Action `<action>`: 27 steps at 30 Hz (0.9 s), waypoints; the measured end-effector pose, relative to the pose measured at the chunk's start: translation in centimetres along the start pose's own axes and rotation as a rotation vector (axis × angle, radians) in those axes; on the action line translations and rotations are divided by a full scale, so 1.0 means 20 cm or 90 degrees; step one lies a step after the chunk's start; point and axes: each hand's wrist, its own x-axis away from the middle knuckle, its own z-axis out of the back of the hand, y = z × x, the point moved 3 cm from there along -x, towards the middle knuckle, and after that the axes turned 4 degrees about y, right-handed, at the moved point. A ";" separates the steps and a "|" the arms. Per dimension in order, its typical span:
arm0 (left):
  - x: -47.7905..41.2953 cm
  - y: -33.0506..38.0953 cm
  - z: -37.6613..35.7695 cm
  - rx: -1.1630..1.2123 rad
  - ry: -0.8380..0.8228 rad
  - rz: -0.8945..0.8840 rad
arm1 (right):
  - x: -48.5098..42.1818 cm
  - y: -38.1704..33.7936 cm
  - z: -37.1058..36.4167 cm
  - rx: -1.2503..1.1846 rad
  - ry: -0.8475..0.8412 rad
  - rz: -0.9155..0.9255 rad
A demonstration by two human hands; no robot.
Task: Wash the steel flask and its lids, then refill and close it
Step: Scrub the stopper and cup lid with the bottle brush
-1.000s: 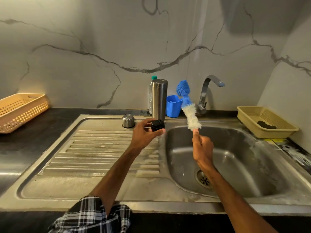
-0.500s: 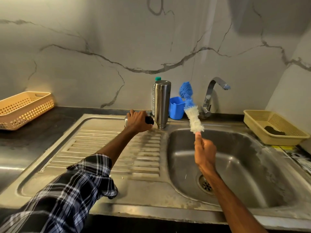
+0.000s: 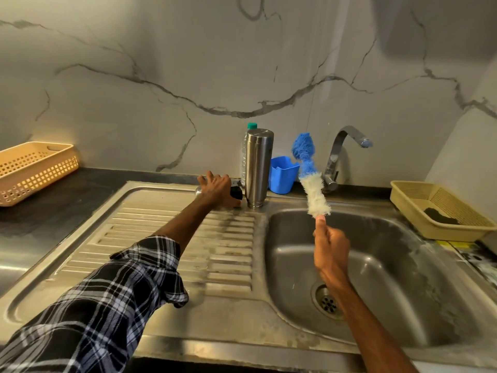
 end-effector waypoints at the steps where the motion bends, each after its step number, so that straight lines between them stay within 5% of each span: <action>1: 0.01 -0.02 0.02 -0.022 -0.016 0.009 | 0.00 0.00 0.00 0.000 0.000 0.000; 5: 0.05 -0.15 0.06 -0.073 -0.059 0.065 | 0.01 -0.02 0.01 -0.009 -0.001 -0.010; 17: 0.29 -0.29 0.03 0.233 0.083 -0.016 | 0.02 -0.04 0.05 -0.032 0.012 -0.063; 20: 0.46 -0.20 0.09 0.446 0.061 -0.016 | 0.04 -0.06 0.09 -0.032 0.014 -0.046; 27: 0.73 0.28 0.10 1.001 -0.191 0.006 | 0.07 0.00 0.34 -0.043 -0.025 -0.030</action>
